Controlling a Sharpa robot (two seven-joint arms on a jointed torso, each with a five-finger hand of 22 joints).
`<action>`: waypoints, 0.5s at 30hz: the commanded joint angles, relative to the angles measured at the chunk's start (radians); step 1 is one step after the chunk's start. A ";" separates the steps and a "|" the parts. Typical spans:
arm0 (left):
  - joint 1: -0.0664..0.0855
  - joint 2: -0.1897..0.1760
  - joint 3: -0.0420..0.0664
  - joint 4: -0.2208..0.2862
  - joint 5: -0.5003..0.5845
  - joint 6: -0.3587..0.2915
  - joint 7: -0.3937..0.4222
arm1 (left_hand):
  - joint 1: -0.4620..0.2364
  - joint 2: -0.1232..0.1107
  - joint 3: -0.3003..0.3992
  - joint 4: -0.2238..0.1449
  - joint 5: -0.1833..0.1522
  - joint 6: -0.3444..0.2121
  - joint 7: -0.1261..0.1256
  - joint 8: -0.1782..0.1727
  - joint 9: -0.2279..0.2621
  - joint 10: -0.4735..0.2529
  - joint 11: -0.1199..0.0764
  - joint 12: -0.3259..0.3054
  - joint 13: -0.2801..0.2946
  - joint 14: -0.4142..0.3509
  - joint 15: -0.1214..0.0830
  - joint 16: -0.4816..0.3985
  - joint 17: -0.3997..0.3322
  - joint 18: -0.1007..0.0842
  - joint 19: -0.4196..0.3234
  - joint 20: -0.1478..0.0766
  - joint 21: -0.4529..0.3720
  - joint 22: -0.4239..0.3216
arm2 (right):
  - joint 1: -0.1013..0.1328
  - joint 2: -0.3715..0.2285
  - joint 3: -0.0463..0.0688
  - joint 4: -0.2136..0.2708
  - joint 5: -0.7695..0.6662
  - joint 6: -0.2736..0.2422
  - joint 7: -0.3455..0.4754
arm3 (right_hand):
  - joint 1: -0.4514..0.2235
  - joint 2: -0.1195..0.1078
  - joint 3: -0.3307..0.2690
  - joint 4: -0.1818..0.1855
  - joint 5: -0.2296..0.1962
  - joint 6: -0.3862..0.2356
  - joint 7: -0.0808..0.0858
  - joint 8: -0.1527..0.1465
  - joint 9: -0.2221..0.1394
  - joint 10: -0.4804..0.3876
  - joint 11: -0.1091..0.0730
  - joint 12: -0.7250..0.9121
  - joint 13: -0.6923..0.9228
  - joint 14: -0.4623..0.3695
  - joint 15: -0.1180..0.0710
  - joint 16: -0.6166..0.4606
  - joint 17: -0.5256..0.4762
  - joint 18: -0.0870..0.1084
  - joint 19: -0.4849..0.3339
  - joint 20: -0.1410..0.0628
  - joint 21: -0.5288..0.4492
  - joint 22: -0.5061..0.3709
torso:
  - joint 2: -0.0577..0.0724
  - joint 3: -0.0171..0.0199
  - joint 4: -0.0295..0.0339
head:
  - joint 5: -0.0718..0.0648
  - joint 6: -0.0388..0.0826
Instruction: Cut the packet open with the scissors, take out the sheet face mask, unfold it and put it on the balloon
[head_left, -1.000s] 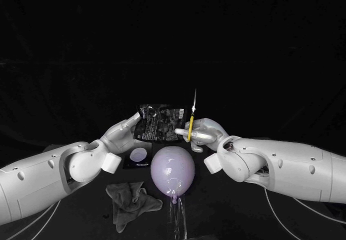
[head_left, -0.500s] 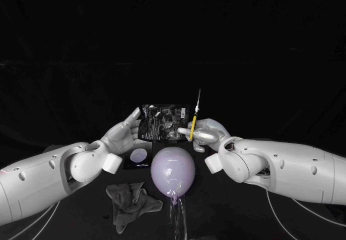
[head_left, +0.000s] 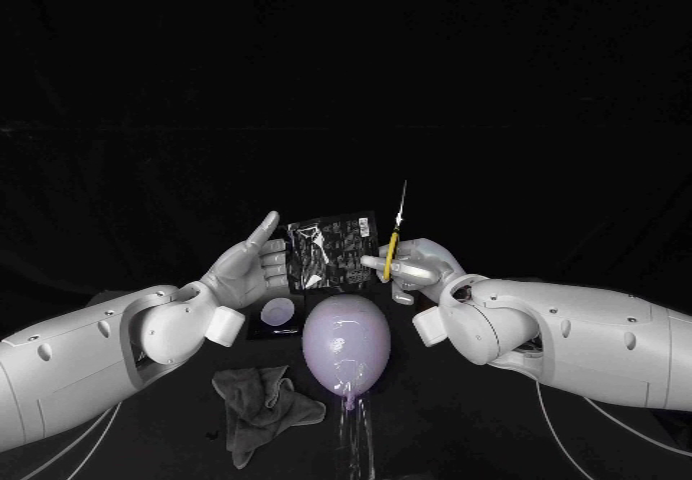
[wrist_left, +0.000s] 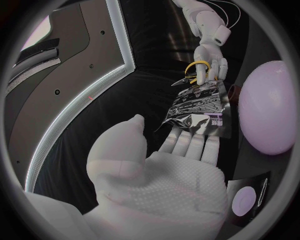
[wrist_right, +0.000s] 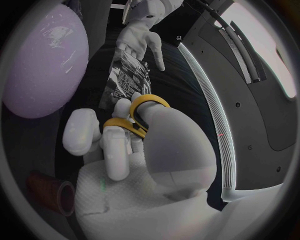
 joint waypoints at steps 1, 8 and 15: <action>0.001 0.001 0.001 0.002 0.030 0.003 0.008 | 0.001 0.011 -0.010 0.000 0.001 -0.007 0.127 -0.004 -0.001 -0.005 0.000 0.004 0.002 0.000 0.000 0.001 0.000 -0.011 0.007 0.000 0.004 0.001 | 0.000 0.001 0.001 -0.003 -0.001 -0.008 -0.003 | 0.008 0.018 0.007 0.000 0.004 0.020 -0.030 0.008 0.001 0.285 -0.111 0.768 0.065 0.084 -0.006 0.005 0.155 0.016 0.001 -0.007 -0.005 0.000 | 0.000 0.0001 0.0004 | -0.001 0.001; 0.001 0.002 0.001 0.003 0.033 0.005 0.007 | 0.021 -0.009 -0.034 -0.002 0.001 -0.013 0.127 -0.007 -0.004 -0.010 0.000 0.004 0.001 -0.007 0.000 0.001 -0.001 -0.008 0.005 0.000 0.005 0.001 | 0.000 0.002 0.001 -0.005 0.000 -0.010 -0.005 | 0.008 0.018 0.007 0.000 0.004 0.020 -0.030 0.008 0.001 0.285 -0.111 0.768 0.065 0.084 -0.006 0.005 0.155 0.016 0.001 -0.007 -0.005 0.000 | 0.000 0.0001 -0.0004 | -0.002 0.002; 0.001 0.005 0.001 0.006 0.007 0.000 -0.004 | 0.252 -0.071 -0.021 -0.073 0.001 0.004 0.124 -0.003 0.001 -0.007 -0.003 0.009 0.003 -0.008 -0.001 0.003 -0.002 -0.008 0.003 0.000 0.004 0.000 | -0.001 0.006 0.001 -0.005 0.000 -0.019 -0.007 | 0.007 0.018 0.011 -0.003 0.004 0.018 -0.030 0.011 0.005 0.285 -0.111 0.766 0.064 0.084 -0.006 0.005 0.155 0.017 0.001 -0.008 -0.005 0.000 | 0.000 -0.0001 0.0005 | -0.005 0.002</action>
